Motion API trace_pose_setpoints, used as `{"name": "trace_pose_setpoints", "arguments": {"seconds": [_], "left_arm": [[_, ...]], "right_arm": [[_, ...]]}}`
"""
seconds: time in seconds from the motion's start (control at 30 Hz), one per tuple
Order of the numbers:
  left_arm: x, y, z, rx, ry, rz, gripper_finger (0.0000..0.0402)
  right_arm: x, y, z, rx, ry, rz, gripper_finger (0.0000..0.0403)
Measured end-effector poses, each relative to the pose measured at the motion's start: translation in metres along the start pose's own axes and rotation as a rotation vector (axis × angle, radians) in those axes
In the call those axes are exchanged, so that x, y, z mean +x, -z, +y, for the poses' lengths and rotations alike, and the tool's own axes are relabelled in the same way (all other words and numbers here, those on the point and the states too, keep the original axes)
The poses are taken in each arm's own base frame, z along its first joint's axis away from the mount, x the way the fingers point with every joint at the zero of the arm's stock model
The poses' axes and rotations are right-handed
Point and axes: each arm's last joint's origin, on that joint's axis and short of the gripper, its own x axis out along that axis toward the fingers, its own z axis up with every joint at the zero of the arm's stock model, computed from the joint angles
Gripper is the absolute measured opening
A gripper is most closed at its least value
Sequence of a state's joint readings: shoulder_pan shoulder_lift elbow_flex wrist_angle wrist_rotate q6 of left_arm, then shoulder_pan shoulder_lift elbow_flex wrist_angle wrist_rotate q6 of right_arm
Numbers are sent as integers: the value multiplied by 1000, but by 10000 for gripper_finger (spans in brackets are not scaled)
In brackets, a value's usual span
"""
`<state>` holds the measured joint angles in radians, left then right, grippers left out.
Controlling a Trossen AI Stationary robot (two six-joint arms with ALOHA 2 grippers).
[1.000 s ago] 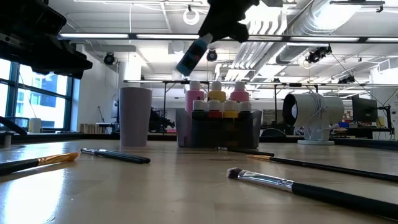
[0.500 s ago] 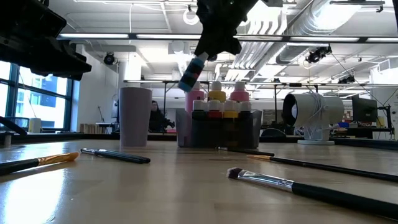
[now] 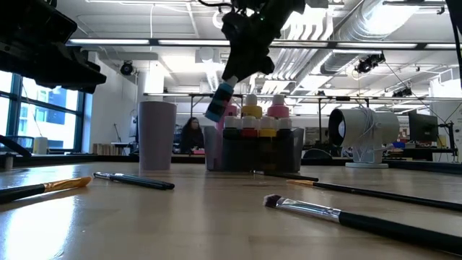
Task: Pick & Place Paint Supplies
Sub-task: Put the small blue paint bottle into the gray bin
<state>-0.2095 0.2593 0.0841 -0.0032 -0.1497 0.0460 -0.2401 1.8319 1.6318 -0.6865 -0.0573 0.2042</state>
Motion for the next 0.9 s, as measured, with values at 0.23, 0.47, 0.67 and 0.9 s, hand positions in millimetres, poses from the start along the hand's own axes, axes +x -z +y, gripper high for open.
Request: {"name": "trace_pose_setpoints", "arguments": {"seconds": [0.23,0.47,0.67,0.9], "left_arm": [[0,0,0,0,0,0,0],[0,0,0,0,0,0,0],[0,0,0,0,0,0,0],[0,1,0,1,0,6,0]], "right_arm": [[3,-2,-8,-9,20,-10,109],[6,-3,-12,-8,21,-13,112],[24,2,-14,-19,22,34,113],[33,5,-16,-22,55,61,111]]}}
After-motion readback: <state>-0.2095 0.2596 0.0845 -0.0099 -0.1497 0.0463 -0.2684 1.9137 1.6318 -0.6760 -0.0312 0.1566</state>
